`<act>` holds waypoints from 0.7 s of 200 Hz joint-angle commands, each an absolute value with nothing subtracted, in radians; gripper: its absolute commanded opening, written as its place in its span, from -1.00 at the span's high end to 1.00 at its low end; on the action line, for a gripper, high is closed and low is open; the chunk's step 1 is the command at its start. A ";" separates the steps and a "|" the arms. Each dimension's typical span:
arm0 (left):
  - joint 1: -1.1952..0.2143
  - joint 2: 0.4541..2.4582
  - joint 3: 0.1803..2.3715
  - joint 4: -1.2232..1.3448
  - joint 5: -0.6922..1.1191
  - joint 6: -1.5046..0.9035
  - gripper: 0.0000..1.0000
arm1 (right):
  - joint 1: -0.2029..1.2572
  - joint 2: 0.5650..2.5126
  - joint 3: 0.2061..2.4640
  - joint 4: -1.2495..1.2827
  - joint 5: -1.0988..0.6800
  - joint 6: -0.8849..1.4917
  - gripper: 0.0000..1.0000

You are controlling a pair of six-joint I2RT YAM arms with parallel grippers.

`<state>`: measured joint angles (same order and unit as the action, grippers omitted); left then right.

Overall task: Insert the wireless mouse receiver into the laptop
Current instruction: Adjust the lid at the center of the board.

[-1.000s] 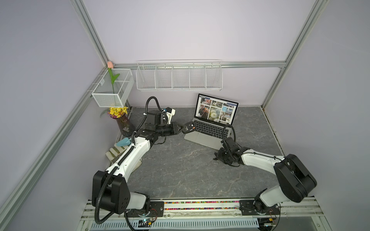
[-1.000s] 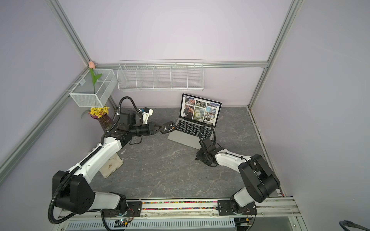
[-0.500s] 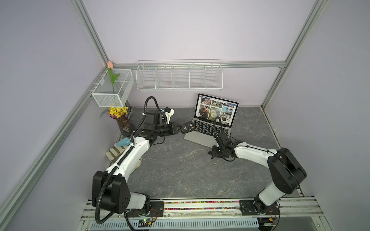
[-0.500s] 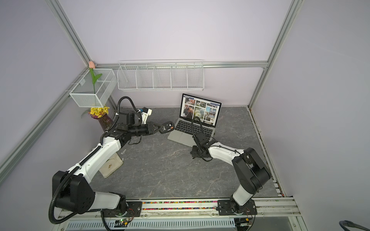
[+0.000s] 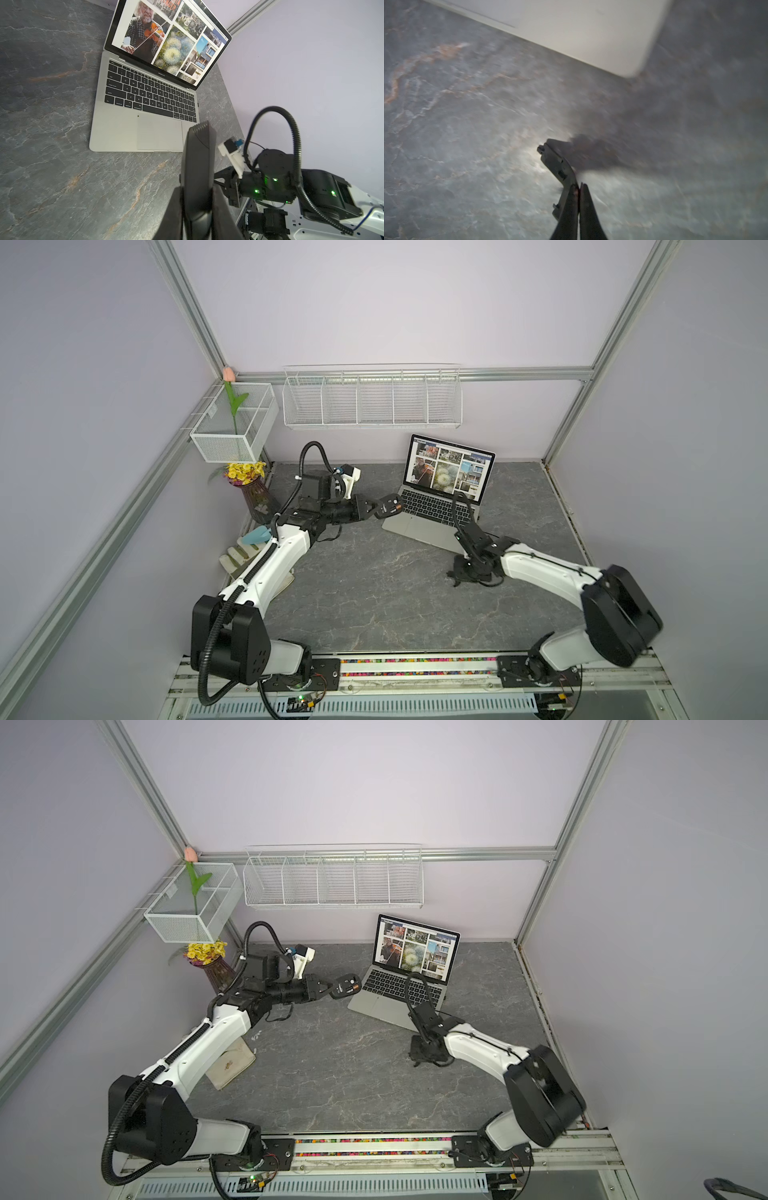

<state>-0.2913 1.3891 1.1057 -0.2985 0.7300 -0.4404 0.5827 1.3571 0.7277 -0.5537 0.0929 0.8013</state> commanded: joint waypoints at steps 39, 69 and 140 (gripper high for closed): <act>-0.281 1.351 1.103 -0.299 0.744 -0.410 1.00 | 0.580 1.181 0.521 -0.480 0.170 1.658 0.40; -0.281 1.348 1.089 -0.276 0.750 -0.424 1.00 | 0.606 1.235 0.552 -0.325 0.099 1.701 0.07; -0.279 1.357 1.083 -0.270 0.769 -0.421 1.00 | 0.647 1.403 0.643 -0.088 -0.014 1.542 -0.39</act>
<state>-0.2867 1.3724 1.0889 -0.2890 0.7452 -0.4324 0.6319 1.3659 0.6014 -0.1902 0.0307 1.5826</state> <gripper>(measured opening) 0.186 0.664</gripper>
